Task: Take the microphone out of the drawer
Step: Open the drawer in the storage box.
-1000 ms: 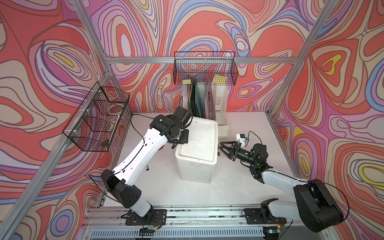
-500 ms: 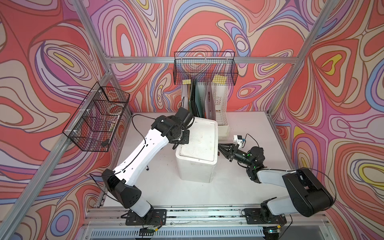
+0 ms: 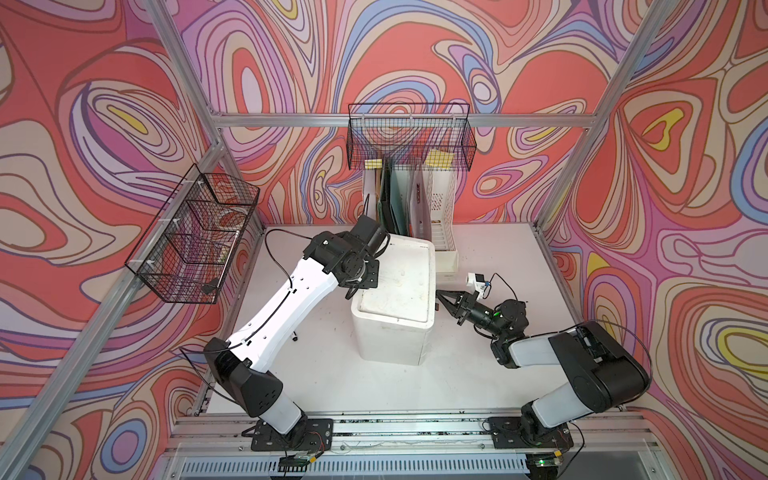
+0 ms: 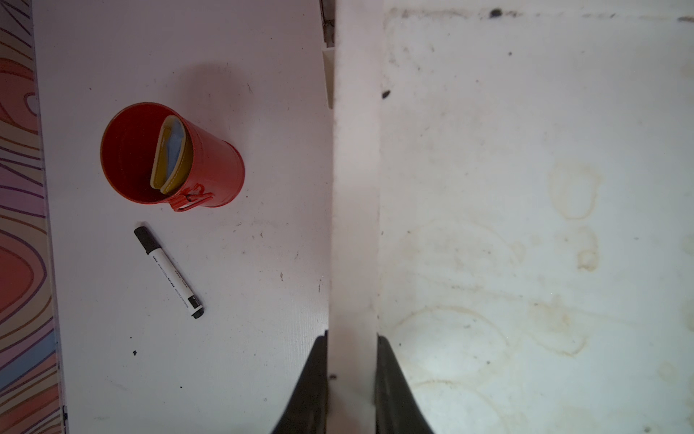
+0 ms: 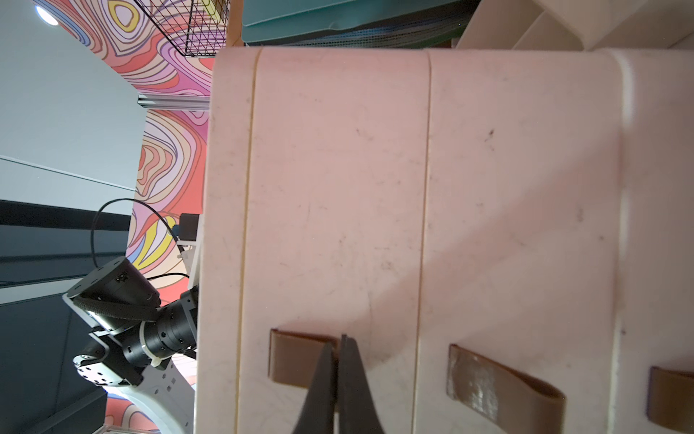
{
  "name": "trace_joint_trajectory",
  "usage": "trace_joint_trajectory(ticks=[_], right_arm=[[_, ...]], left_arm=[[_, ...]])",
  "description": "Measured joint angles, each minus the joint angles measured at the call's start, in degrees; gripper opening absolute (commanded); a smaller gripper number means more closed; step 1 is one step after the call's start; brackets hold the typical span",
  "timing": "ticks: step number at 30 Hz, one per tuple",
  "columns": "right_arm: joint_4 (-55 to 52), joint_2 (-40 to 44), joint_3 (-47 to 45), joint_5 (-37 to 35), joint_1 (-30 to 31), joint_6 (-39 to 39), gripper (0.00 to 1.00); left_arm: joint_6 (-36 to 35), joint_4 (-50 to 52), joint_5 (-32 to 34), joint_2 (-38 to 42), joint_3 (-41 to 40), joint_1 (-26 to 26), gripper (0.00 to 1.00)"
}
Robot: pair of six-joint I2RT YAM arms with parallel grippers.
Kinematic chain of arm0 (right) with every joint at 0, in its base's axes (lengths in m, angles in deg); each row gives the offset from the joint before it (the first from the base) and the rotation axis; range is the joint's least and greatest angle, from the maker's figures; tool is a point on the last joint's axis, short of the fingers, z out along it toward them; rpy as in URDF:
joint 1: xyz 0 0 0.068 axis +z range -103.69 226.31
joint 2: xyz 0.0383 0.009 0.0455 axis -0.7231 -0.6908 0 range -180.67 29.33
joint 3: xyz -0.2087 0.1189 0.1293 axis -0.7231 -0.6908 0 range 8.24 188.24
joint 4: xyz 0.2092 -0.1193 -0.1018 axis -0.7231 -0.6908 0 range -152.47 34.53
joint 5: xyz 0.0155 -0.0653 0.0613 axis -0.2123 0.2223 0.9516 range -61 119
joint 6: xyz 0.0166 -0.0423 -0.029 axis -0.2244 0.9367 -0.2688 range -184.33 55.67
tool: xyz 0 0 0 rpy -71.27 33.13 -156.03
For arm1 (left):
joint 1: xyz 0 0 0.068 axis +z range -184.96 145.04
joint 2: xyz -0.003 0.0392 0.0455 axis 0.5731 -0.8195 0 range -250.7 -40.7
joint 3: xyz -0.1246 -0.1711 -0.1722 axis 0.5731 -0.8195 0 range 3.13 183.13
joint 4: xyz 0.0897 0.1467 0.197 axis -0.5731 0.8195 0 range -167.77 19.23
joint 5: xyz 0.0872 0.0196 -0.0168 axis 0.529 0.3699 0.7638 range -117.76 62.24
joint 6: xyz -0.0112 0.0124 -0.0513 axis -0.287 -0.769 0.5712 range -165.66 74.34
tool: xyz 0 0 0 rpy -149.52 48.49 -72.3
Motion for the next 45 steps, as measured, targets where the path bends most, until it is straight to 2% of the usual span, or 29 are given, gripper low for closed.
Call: trace_joint_trajectory(ticks=[5,10,13,16,30,45], right_arm=[[-16.35,10.1,0.48,-2.23,0.0,6.82,0.0],[-44.74,21.64,7.34,-6.49,0.07,19.06,0.0],[-58.8,23.89,12.66,-8.46,0.17,25.75,0.0],[-67.78,23.82,15.78,-10.1,0.48,30.29,0.0],[-93.09,24.81,27.06,-23.43,0.74,43.5,0.0],[-105.81,25.75,32.44,-32.87,-2.21,53.09,0.0]], left_arm=[[-0.02,-0.02,0.07,0.0,-0.04,-0.02,0.0],[-0.02,-0.09,0.2,0.02,-0.17,-0.04,0.0],[-0.02,-0.31,0.37,0.13,-0.35,-0.13,0.0],[-0.02,-0.52,0.46,0.33,-0.61,-0.2,0.0],[-0.07,-1.81,0.9,1.09,-1.84,-0.35,0.0],[-0.22,-2.34,1.16,1.44,-2.34,-0.42,0.0]])
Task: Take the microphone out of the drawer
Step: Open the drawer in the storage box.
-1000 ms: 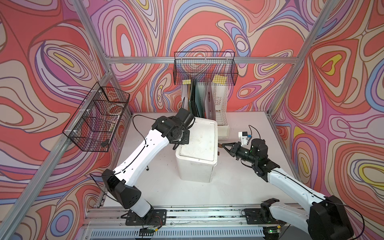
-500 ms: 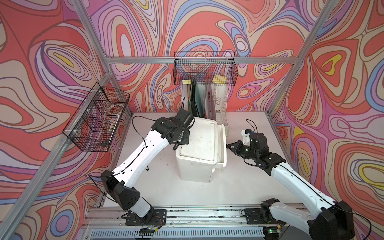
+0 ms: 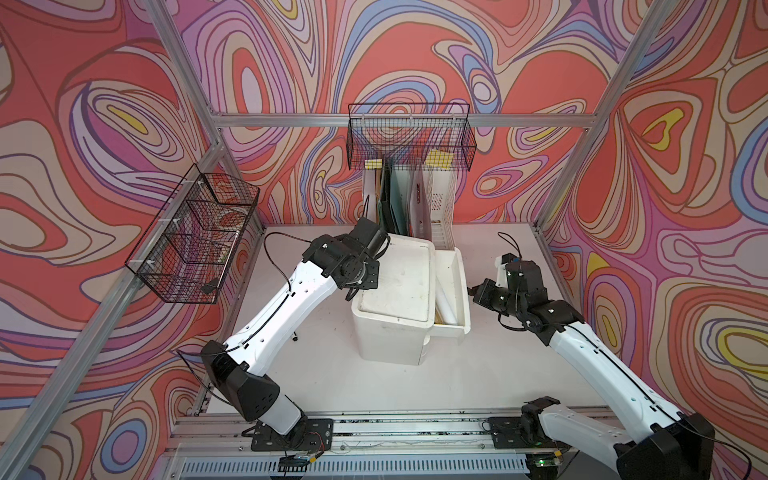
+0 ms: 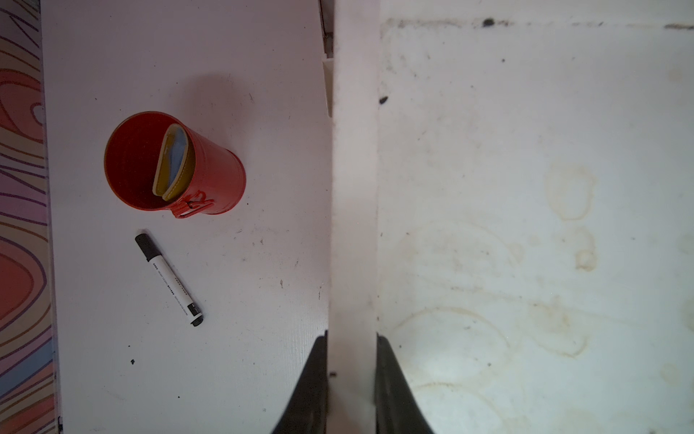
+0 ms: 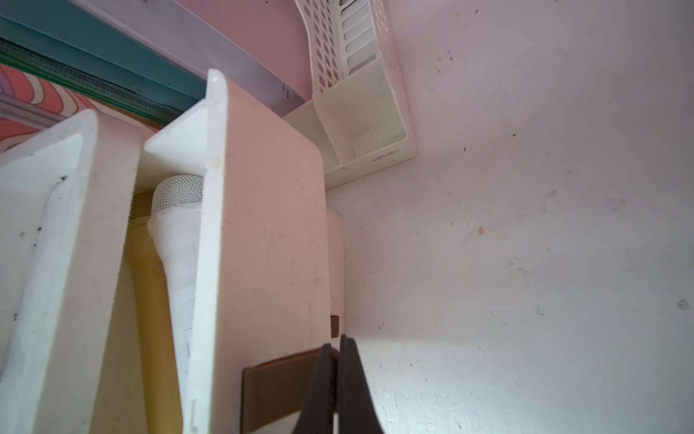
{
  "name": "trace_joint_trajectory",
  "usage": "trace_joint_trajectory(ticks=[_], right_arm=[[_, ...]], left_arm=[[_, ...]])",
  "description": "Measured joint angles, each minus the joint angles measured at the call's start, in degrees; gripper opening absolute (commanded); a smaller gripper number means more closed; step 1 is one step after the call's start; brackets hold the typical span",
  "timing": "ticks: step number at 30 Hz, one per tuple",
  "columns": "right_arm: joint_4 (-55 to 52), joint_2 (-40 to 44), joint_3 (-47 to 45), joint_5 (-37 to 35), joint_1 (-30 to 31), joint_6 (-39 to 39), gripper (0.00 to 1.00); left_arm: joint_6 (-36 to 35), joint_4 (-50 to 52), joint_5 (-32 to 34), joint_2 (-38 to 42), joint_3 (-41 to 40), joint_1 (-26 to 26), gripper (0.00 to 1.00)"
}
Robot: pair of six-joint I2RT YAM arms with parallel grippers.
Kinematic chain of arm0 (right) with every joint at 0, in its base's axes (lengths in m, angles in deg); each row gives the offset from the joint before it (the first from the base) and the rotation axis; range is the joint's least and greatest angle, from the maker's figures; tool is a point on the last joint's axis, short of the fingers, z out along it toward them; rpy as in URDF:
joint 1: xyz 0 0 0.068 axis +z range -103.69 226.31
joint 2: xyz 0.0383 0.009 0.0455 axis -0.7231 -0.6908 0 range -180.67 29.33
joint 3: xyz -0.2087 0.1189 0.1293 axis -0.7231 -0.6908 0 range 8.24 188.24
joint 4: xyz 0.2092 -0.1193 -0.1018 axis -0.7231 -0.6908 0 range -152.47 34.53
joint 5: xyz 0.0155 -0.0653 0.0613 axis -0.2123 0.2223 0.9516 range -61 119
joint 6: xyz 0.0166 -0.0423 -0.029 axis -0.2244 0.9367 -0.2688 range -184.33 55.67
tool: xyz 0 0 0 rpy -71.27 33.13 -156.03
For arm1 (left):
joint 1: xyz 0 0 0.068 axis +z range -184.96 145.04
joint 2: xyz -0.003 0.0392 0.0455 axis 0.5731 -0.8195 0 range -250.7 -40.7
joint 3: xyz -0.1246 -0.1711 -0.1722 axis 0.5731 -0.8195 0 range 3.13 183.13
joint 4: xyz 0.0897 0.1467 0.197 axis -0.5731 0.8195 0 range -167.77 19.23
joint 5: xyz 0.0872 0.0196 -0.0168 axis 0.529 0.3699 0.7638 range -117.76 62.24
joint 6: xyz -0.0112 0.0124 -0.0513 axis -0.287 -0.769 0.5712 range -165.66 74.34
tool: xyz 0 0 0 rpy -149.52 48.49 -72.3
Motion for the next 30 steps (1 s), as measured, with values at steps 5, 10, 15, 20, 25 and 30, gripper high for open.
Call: trace_joint_trajectory(ticks=[5,10,15,20,25,30], right_arm=[[-2.23,0.15,1.29,-1.66,-1.53,1.88,0.0],[-3.98,0.26,1.46,-3.43,-3.39,3.15,0.0],[-4.85,0.26,2.1,-3.8,-4.37,4.2,0.0],[-5.44,0.28,2.1,-4.46,-5.14,4.28,0.0],[-4.92,0.35,1.95,-2.1,-5.7,4.7,0.01],[-5.38,0.66,1.66,-0.55,-6.97,5.84,0.31]], left_arm=[[-0.04,-0.15,0.07,0.09,-0.13,-0.02,0.0],[-0.11,-0.15,0.13,0.17,-0.2,-0.04,0.0],[-0.26,-0.24,0.15,0.22,-0.28,-0.04,0.0],[-0.26,-0.24,0.13,0.28,-0.31,-0.07,0.0],[-0.28,-0.26,0.15,0.31,-0.39,-0.07,0.0],[-0.44,-0.26,0.63,0.39,-0.5,-0.07,0.0]])
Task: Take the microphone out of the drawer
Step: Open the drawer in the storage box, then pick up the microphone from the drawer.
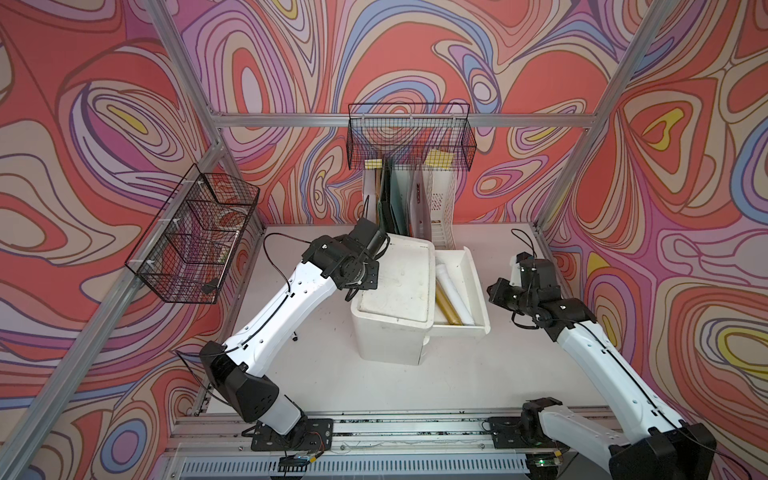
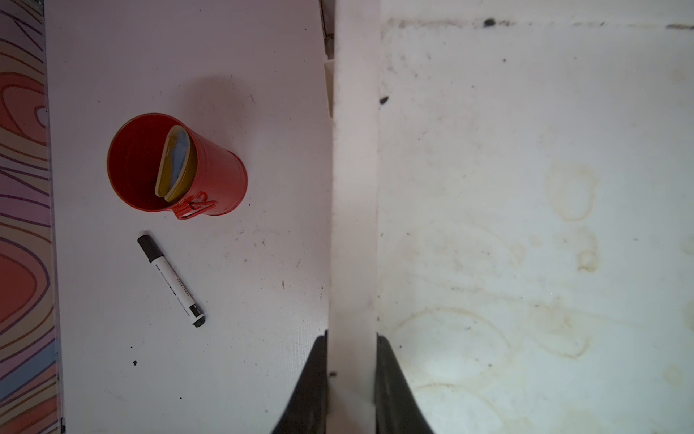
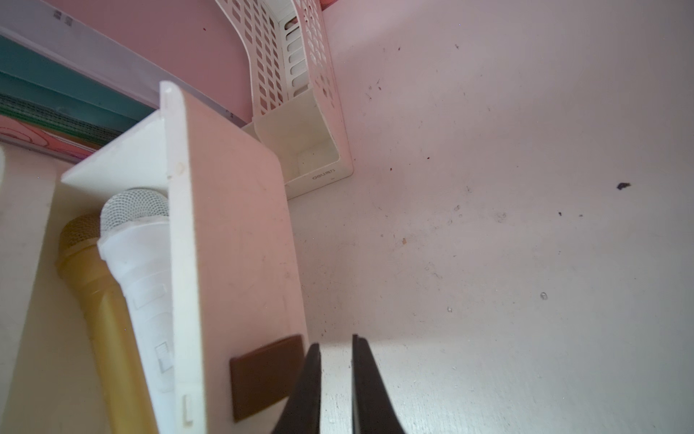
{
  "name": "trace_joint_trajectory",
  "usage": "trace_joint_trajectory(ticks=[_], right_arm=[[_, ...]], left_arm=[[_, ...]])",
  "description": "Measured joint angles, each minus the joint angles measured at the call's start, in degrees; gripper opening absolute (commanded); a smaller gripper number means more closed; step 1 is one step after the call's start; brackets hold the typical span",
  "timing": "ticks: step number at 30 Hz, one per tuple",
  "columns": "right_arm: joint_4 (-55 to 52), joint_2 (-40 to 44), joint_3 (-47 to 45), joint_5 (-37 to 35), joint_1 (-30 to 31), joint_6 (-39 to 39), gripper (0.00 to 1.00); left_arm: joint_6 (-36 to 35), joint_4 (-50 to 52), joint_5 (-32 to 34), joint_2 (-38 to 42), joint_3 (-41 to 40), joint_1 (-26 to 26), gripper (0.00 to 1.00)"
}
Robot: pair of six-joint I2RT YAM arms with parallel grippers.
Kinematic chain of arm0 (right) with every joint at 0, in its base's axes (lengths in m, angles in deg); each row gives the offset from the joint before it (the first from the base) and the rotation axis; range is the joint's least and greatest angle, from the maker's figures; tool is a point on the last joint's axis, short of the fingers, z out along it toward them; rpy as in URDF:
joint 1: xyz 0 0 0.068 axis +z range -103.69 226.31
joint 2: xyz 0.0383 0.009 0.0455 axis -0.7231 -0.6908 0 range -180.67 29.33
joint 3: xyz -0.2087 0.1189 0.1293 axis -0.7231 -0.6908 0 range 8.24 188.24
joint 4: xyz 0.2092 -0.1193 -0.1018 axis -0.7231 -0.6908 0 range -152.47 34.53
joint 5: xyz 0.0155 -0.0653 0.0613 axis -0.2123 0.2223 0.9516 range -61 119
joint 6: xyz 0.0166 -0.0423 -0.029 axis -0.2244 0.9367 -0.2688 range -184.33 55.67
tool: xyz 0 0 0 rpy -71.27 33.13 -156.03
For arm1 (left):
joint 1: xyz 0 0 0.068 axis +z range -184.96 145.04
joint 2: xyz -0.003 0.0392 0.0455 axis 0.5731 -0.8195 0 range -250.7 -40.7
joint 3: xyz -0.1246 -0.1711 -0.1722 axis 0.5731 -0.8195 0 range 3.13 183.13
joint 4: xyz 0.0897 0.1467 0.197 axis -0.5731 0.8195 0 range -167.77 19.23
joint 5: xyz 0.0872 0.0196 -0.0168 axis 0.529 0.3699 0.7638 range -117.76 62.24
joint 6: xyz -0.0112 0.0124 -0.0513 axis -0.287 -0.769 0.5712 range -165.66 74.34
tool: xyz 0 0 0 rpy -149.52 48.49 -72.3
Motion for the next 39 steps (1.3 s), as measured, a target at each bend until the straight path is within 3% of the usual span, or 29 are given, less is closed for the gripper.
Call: trace_joint_trajectory(ticks=[3,9,22,32,39], right_arm=[[-1.55,-0.02,0.35,-0.15,-0.61,1.64,0.39],[-4.87,-1.55,6.91,1.6,-0.63,5.77,0.43],[-11.63,-10.99,24.17,15.21,0.24,15.34,0.47],[-17.03,-15.72,27.45,14.62,9.42,19.15,0.47],[-17.42,-18.88,27.65,12.5,11.26,19.87,0.47]], left_arm=[[-0.11,0.02,0.37,0.0,-0.04,0.02,0.0],[-0.24,0.02,0.42,0.0,-0.07,0.02,0.0],[-0.26,-0.39,0.66,0.33,-0.63,0.02,0.0],[-0.26,-0.42,0.74,0.33,-0.63,0.02,0.0],[-0.26,-0.42,0.72,0.33,-0.63,0.02,0.0]])
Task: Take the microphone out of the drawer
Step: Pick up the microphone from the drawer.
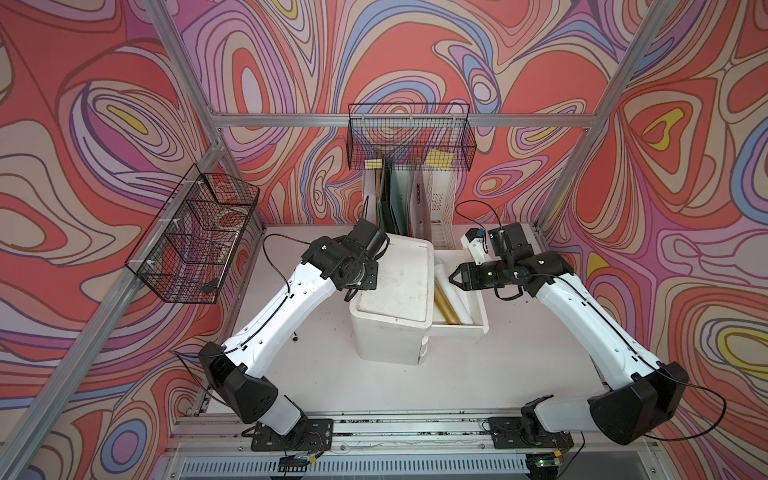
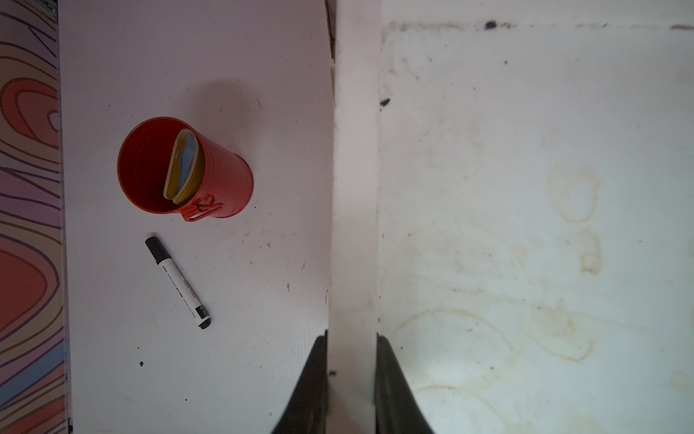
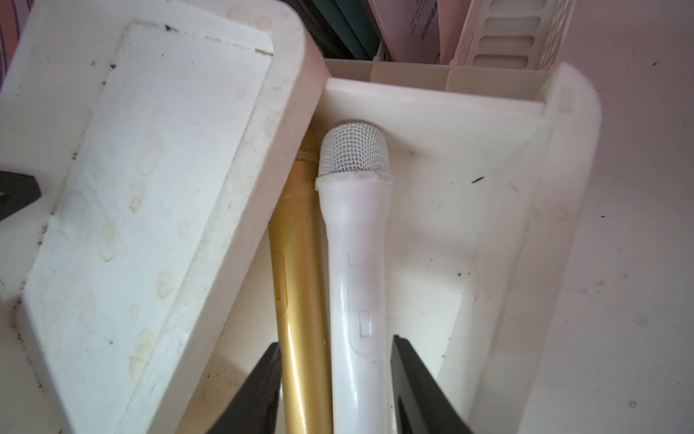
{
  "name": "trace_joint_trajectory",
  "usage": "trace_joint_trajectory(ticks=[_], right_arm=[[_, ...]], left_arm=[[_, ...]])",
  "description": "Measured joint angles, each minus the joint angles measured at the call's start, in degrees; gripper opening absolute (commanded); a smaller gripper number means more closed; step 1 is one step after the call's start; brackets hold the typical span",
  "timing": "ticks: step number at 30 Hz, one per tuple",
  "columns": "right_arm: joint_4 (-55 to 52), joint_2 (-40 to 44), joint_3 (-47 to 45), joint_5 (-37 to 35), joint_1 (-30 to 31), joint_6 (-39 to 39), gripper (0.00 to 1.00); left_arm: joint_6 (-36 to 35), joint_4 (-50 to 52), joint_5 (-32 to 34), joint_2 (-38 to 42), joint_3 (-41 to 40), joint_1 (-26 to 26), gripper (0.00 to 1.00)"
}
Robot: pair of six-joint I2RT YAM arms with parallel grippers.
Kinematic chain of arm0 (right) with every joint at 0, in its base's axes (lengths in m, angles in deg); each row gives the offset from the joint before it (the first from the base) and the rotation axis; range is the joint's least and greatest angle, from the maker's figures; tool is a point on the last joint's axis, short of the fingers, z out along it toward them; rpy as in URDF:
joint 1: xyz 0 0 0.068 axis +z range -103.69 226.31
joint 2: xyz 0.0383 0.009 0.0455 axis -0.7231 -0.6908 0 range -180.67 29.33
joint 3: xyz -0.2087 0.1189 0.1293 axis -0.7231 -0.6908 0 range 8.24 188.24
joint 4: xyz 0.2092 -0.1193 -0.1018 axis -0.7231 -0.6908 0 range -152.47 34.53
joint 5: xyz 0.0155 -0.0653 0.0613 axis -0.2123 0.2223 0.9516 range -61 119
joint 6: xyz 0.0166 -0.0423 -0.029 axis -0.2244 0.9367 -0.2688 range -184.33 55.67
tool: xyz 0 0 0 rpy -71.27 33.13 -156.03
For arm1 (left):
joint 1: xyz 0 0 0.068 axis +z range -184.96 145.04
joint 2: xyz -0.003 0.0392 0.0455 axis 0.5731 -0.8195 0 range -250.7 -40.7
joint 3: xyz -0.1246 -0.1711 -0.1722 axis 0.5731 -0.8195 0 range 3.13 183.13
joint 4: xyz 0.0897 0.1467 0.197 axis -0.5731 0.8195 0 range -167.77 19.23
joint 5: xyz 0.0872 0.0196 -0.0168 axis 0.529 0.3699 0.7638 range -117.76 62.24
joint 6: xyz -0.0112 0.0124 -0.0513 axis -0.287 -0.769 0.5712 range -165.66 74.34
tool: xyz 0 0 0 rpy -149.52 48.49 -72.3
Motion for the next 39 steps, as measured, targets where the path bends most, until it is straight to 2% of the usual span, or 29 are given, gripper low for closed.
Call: trace_joint_trajectory(ticks=[10,30,39], right_arm=[[-0.11,-6.49,2.78,-5.27,2.95,1.66,0.47],[-1.38,-12.81,3.58,-17.66,8.44,0.52,0.47],[-0.79,-12.72,3.26,-18.58,8.96,-1.9,0.35]], left_arm=[[0.02,0.0,-0.02,0.0,0.0,0.0,0.0],[0.02,0.0,-0.04,0.0,0.0,0.0,0.0],[0.0,0.0,-0.02,0.0,0.0,0.0,0.0]])
